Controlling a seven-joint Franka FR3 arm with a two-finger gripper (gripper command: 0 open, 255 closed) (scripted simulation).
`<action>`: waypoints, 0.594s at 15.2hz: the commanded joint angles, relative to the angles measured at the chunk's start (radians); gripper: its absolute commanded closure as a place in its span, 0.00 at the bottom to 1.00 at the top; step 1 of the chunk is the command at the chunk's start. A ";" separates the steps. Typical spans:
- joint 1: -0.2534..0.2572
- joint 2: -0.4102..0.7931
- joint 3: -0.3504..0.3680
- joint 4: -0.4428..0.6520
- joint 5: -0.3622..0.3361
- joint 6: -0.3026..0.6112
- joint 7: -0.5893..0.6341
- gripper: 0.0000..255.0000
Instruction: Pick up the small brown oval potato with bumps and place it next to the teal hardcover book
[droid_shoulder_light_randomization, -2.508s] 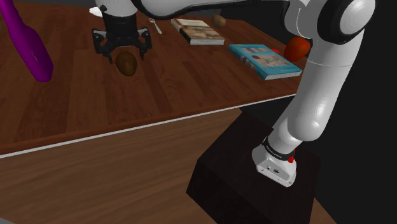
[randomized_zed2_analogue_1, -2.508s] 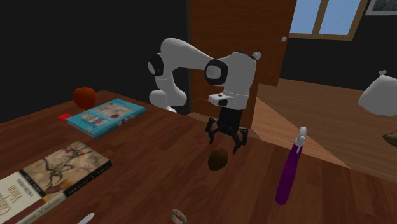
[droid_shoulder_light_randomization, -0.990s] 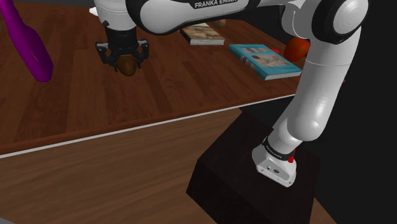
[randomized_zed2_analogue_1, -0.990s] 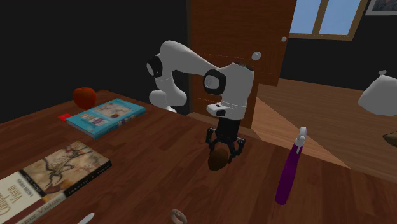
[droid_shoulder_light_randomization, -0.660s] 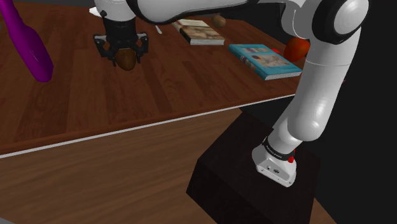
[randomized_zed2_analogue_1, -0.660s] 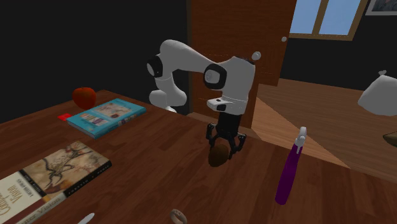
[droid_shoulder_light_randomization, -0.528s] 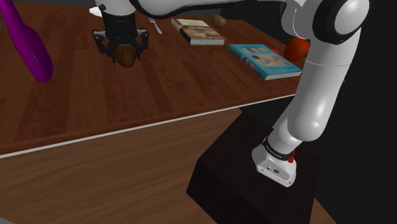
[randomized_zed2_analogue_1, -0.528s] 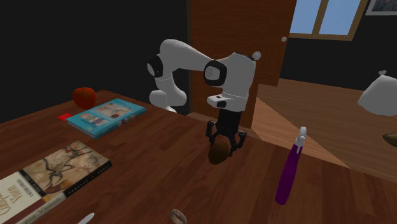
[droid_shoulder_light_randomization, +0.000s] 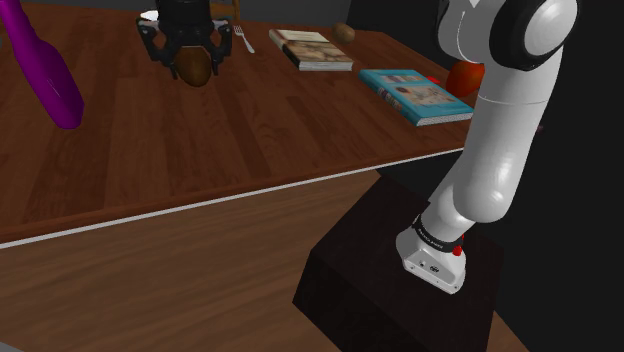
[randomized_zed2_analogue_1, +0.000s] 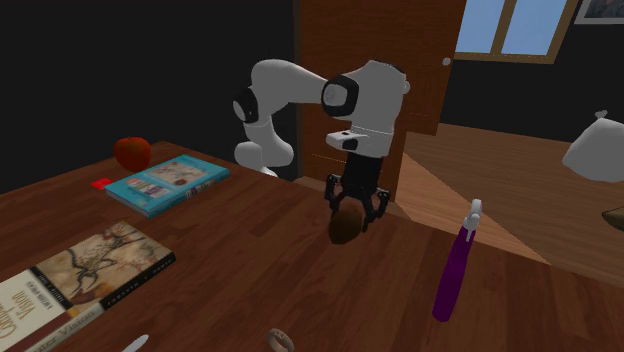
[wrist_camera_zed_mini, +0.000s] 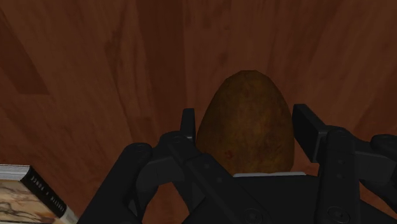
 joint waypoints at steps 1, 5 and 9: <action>0.007 0.004 0.000 0.032 -0.002 -0.027 -0.009 1.00; 0.034 0.024 -0.002 0.115 -0.016 -0.090 -0.023 1.00; 0.071 0.053 -0.007 0.212 -0.036 -0.159 -0.039 1.00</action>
